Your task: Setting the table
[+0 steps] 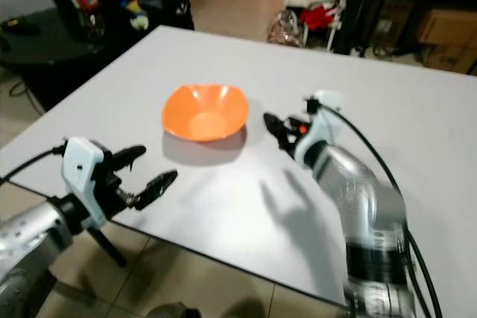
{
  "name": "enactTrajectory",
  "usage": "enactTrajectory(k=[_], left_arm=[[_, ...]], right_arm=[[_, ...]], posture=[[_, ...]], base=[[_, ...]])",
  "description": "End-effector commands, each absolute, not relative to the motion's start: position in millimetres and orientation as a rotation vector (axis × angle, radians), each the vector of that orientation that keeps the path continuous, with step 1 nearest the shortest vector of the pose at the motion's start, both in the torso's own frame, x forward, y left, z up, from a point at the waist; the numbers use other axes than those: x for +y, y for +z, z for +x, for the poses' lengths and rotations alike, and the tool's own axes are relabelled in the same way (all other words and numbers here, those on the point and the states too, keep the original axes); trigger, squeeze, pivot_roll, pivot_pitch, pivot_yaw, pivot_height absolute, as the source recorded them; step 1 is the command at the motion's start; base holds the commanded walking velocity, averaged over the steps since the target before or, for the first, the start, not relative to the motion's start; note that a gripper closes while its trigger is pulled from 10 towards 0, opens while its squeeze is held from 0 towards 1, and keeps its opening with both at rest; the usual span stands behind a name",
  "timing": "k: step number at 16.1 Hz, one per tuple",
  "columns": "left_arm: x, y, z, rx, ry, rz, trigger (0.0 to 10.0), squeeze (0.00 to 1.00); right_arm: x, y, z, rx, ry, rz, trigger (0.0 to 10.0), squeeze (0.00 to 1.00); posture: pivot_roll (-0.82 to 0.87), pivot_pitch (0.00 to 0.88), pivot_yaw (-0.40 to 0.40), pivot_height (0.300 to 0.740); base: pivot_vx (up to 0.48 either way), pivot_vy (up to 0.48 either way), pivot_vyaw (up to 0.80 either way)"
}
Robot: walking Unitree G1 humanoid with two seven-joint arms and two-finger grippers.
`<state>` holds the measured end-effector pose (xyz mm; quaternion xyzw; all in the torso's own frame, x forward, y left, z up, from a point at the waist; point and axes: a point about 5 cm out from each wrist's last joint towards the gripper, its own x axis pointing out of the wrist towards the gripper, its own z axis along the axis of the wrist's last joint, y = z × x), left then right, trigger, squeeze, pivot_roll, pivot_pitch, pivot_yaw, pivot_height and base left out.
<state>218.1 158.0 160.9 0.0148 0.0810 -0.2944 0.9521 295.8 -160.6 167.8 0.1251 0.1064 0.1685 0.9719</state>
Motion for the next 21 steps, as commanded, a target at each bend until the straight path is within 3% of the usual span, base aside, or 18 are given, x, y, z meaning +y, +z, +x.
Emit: enactTrajectory(k=[1, 3, 5, 10, 14, 21], left_arm=[[159, 160, 217, 0.164, -0.57, 0.046, 10.0, 0.0], [154, 159, 210, 0.131, -0.465, 0.021, 10.0, 0.0], [156, 158, 207, 0.106, -0.384, -0.001, 10.0, 0.0], [161, 157, 217, 0.06, -0.194, 0.097, 10.0, 0.0], [151, 163, 220, 0.045, -0.182, -0.004, 10.0, 0.0], [154, 161, 221, 0.048, -0.207, 0.08, 10.0, 0.0]], right_arm=[[-153, 174, 291, 0.188, 0.363, 0.222, 10.0, 1.0], [-140, 168, 256, 0.129, 0.391, 0.156, 10.0, 1.0], [-132, 168, 241, 0.089, 0.407, 0.138, 10.0, 1.0], [-119, 174, 234, -0.004, 0.418, 0.076, 10.0, 1.0], [-122, 167, 235, 0.011, 0.383, 0.088, 10.0, 1.0], [-135, 160, 232, 0.045, 0.296, 0.132, 10.0, 1.0]], posture=[[0.01, 0.0, 0.055, 0.74], [0.02, 0.0, 0.04, 0.74], [0.02, 0.0, 0.039, 0.74], [0.03, 0.0, 0.039, 0.74], [0.03, 0.0, 0.037, 0.74], [0.02, 0.0, 0.053, 0.74]], base=[[0.0, 0.0, 0.0], [0.0, 0.0, 0.8], [0.0, 0.0, 0.8], [0.0, 0.0, 0.8], [0.0, 0.0, 0.8], [0.0, 0.0, 0.8]])
